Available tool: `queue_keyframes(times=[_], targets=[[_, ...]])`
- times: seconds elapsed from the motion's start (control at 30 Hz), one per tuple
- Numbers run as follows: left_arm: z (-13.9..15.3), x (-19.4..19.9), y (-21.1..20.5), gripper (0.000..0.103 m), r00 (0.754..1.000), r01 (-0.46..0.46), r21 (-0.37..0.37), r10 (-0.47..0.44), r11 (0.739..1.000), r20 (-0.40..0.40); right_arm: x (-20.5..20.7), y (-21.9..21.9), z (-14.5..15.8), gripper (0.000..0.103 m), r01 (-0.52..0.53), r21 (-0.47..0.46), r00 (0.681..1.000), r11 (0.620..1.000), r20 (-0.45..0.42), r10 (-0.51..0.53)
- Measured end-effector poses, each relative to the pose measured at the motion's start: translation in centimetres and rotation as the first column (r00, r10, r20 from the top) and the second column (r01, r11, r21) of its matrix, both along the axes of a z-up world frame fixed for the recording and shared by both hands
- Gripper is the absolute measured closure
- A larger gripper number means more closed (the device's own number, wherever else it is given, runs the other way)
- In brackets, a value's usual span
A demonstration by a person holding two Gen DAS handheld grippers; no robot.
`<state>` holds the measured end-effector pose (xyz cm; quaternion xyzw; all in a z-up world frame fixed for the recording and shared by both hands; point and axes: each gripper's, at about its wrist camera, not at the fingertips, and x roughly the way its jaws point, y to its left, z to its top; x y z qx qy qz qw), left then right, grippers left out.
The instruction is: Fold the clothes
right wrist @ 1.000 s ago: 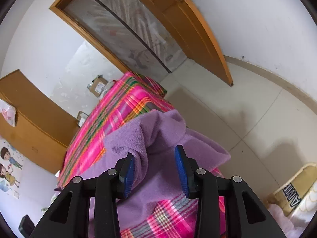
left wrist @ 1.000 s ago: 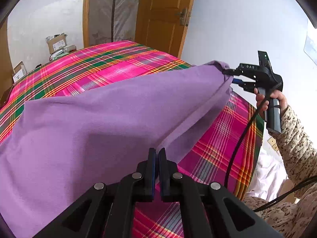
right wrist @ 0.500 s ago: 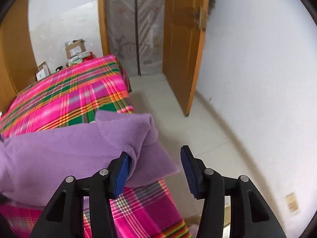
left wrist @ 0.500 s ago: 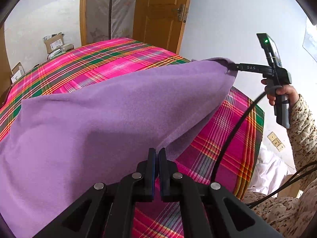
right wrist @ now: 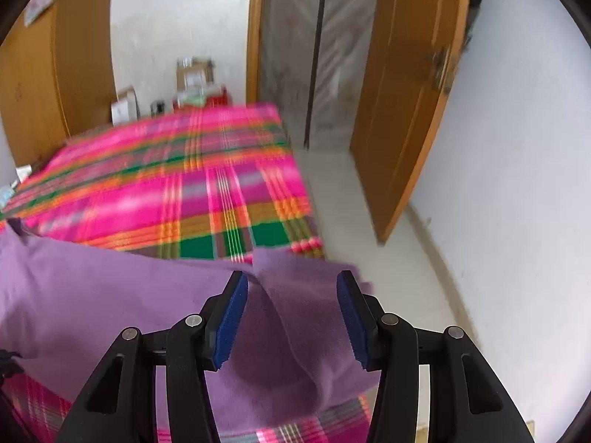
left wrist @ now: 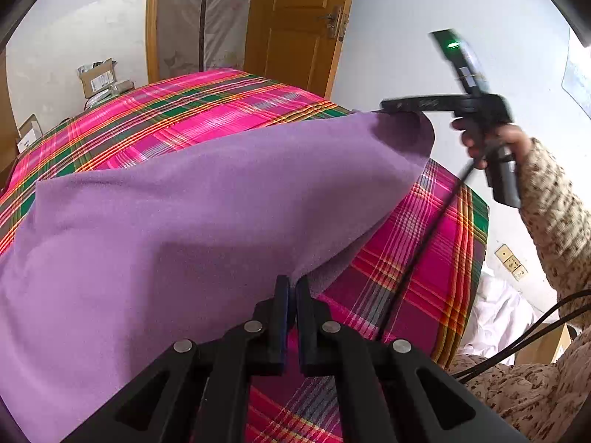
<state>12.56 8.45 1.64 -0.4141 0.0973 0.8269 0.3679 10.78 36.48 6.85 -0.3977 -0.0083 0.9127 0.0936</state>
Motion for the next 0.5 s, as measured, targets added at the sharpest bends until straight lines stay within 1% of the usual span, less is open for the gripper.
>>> queue_keyframes(times=[0.1,0.2,0.3,0.37,0.43,0.47,0.5], targets=[[-0.1,-0.1,0.0,0.1,1.0,0.001,0.001,-0.001,1.0,0.004,-1.2,-0.1,-1.4,0.051,0.001,0.05,0.998,0.999,0.055,-0.003],[-0.3,-0.3,0.2,0.1,1.0,0.002,-0.004,-0.002,1.0,0.011,-1.3,0.3,-2.1,0.051,0.016,0.042,0.996,0.999,0.083,-0.019],[-0.4,-0.4,0.3,0.1,1.0,0.003,-0.007,-0.002,1.0,0.014,-1.3,1.1,-2.5,0.054,0.037,0.024,0.994,0.999,0.098,-0.039],[-0.5,-0.4,0.3,0.1,1.0,0.002,-0.007,-0.001,1.0,0.017,-0.9,1.6,-2.6,0.06,0.052,-0.001,0.994,0.999,0.092,-0.052],[-0.4,-0.3,0.2,0.1,1.0,0.002,-0.006,-0.002,1.0,0.016,-0.5,2.2,-2.3,0.078,0.079,-0.028,0.994,0.996,0.083,-0.077],[-0.4,-0.2,0.2,0.1,1.0,0.002,-0.007,-0.002,1.0,0.015,-0.5,2.4,-2.1,0.082,0.089,-0.054,0.994,0.995,0.073,-0.085],[-0.4,-0.2,0.2,0.1,1.0,0.001,-0.007,0.0,1.0,0.013,-0.5,2.7,-1.9,0.091,0.098,-0.08,0.994,0.992,0.063,-0.093]])
